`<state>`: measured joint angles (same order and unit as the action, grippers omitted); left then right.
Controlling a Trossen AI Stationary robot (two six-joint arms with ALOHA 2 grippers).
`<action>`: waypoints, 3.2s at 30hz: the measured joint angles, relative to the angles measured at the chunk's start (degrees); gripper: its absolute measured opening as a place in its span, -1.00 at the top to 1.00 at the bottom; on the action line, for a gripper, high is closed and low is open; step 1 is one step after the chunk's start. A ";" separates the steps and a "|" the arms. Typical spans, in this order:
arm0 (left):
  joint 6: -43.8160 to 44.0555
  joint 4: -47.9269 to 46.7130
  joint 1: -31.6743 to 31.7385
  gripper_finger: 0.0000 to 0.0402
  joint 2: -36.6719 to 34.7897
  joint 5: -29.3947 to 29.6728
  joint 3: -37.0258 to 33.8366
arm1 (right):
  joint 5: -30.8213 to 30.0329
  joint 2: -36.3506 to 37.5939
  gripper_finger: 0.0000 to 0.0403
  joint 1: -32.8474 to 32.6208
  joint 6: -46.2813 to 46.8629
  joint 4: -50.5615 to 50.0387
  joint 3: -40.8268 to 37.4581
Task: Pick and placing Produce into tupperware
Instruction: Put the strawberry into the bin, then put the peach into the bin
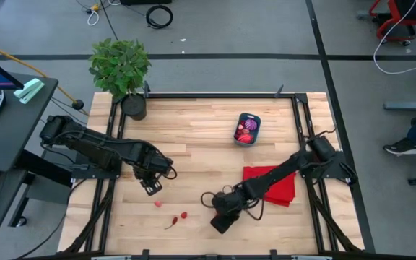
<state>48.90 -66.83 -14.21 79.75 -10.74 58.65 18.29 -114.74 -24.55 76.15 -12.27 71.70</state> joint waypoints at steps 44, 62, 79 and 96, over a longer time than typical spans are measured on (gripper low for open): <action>7.92 19.04 0.01 0.47 -0.01 0.00 0.02 | -7.56 12.30 0.78 58.71 -55.27 -46.36 0.02; 4.29 18.93 0.01 0.46 0.00 0.02 0.02 | 6.77 25.57 0.43 57.72 -54.62 -46.41 0.02; 4.11 10.25 -8.32 -0.28 0.11 2.22 -0.04 | -6.55 49.59 0.43 41.78 -45.73 -46.42 0.02; 16.55 13.86 -18.26 -0.27 12.12 10.58 -0.04 | -13.97 49.45 0.43 35.47 -42.58 -46.40 0.02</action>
<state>65.45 -52.97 -32.47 91.86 -0.16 58.61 4.32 -65.29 10.92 33.57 -58.67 71.72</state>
